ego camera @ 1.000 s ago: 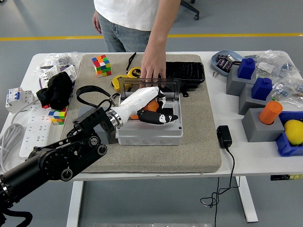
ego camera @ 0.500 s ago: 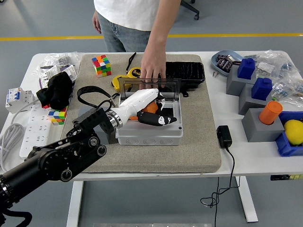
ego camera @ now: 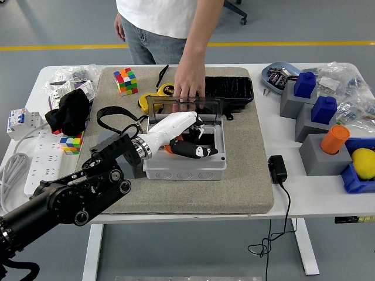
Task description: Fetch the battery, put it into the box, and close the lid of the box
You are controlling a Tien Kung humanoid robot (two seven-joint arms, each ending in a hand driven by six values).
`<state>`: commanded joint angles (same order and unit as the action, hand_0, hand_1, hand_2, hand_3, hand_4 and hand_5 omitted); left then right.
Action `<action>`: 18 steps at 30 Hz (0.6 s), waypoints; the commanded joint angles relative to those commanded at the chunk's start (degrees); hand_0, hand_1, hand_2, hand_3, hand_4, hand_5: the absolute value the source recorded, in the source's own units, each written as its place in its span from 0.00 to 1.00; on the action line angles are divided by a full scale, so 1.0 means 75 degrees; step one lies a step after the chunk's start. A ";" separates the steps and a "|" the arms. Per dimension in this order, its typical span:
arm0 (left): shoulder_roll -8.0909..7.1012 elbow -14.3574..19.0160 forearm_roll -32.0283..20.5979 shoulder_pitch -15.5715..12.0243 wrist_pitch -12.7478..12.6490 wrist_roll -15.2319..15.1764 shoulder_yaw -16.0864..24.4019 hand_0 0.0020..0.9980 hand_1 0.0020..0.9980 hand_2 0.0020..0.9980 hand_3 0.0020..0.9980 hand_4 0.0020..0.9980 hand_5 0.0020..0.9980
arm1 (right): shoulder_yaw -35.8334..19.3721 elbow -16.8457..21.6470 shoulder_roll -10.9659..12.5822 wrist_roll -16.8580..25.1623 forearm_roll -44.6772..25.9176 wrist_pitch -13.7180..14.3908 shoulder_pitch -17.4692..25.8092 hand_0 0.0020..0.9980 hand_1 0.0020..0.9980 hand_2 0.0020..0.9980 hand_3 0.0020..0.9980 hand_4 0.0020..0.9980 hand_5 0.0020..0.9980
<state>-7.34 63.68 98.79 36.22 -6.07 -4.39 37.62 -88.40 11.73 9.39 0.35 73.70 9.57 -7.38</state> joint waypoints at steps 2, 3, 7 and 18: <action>-0.0009 0.0077 -0.0015 -0.0009 0.0024 -0.0026 0.0016 0.76 0.62 0.56 0.50 0.90 0.46 | 0.0011 0.0000 0.0002 -0.0002 -0.0008 -0.0002 0.0008 0.85 0.83 0.79 0.82 1.00 1.00; -0.0006 0.0102 -0.0024 -0.0014 0.0031 -0.0051 0.0032 0.76 0.62 0.56 0.50 0.90 0.46 | 0.0013 0.0000 0.0000 -0.0003 -0.0007 -0.0004 0.0013 0.85 0.83 0.79 0.82 1.00 1.00; -0.0005 0.0225 -0.0052 -0.0037 0.0089 -0.0110 0.0105 0.78 0.71 0.63 0.55 0.92 0.47 | 0.0041 0.0004 -0.0008 -0.0007 -0.0030 -0.0009 0.0025 0.85 0.83 0.79 0.82 1.00 1.00; -0.0068 0.0812 -0.0326 -0.0063 0.0940 0.0157 0.0440 0.81 0.74 0.66 0.56 0.94 0.47 | 0.0049 0.0006 -0.0003 -0.0015 -0.0043 -0.0022 0.0025 0.85 0.82 0.79 0.82 1.00 1.00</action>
<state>-7.85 69.77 96.35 35.75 0.98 -3.22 40.92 -88.03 11.77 9.37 0.24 73.37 9.41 -7.19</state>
